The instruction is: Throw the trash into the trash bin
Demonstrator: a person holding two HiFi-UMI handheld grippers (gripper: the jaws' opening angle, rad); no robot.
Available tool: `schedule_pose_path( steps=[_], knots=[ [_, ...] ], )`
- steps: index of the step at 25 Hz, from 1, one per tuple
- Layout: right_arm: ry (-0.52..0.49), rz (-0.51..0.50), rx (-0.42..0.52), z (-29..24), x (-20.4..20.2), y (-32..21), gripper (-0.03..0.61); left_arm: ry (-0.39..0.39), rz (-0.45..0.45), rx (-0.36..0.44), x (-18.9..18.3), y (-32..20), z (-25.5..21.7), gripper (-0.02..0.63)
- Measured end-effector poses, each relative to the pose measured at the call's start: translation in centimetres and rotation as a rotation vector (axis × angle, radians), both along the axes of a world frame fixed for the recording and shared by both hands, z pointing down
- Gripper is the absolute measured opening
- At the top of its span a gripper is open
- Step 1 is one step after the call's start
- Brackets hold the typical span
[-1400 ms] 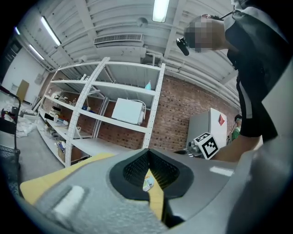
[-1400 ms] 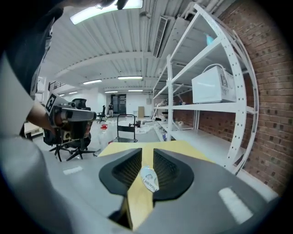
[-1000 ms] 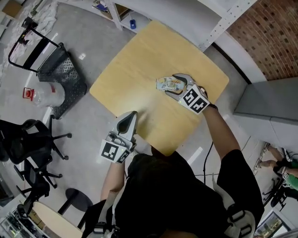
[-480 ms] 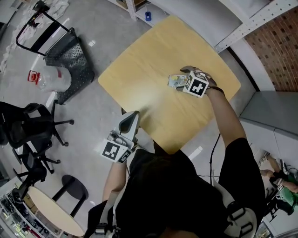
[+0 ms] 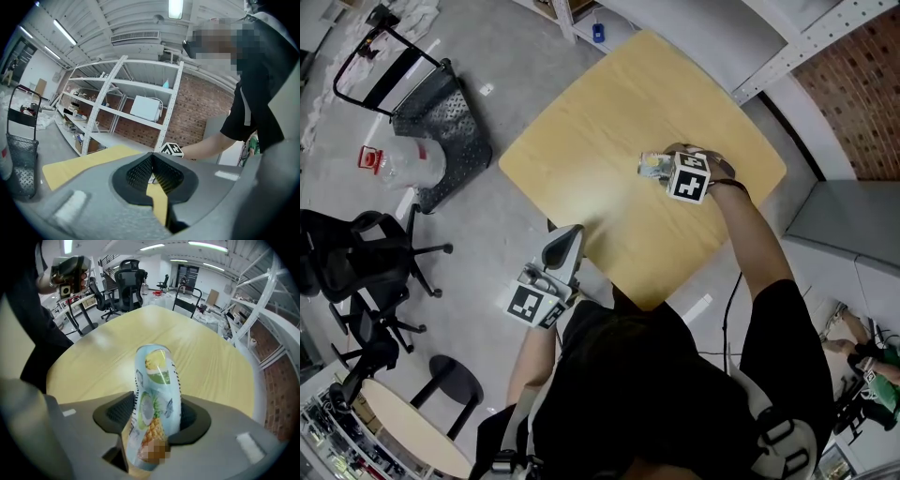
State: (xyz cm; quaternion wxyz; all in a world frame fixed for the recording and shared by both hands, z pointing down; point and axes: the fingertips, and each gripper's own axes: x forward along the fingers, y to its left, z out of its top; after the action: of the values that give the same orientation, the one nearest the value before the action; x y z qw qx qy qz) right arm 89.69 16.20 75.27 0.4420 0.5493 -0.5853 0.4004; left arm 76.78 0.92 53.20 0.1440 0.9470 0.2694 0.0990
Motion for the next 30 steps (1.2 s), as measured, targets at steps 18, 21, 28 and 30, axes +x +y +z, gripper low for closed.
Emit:
schedule_pose_path(
  steps=[18, 21, 28, 30],
  knots=[
    [0.17, 0.217, 0.33, -8.0, -1.8, -1.1, 0.06, 0.046, -0.035, 0.003, -1.6, 0.3, -1.1, 0.0],
    [0.179, 0.297, 0.439, -11.2, -2.6, -1.8, 0.06, 0.081, -0.054, 0.001, -2.3, -0.5, -2.3, 0.0],
    [0.143, 0.357, 0.738, -18.5, -7.1, -5.8, 0.06, 0.147, -0.168, 0.0, -6.0, -3.9, -4.4, 0.0],
    [0.106, 0.363, 0.826, -20.0, -9.6, -7.1, 0.06, 0.155, -0.207, -0.002, -8.2, -4.9, -4.8, 0.0]
  ],
)
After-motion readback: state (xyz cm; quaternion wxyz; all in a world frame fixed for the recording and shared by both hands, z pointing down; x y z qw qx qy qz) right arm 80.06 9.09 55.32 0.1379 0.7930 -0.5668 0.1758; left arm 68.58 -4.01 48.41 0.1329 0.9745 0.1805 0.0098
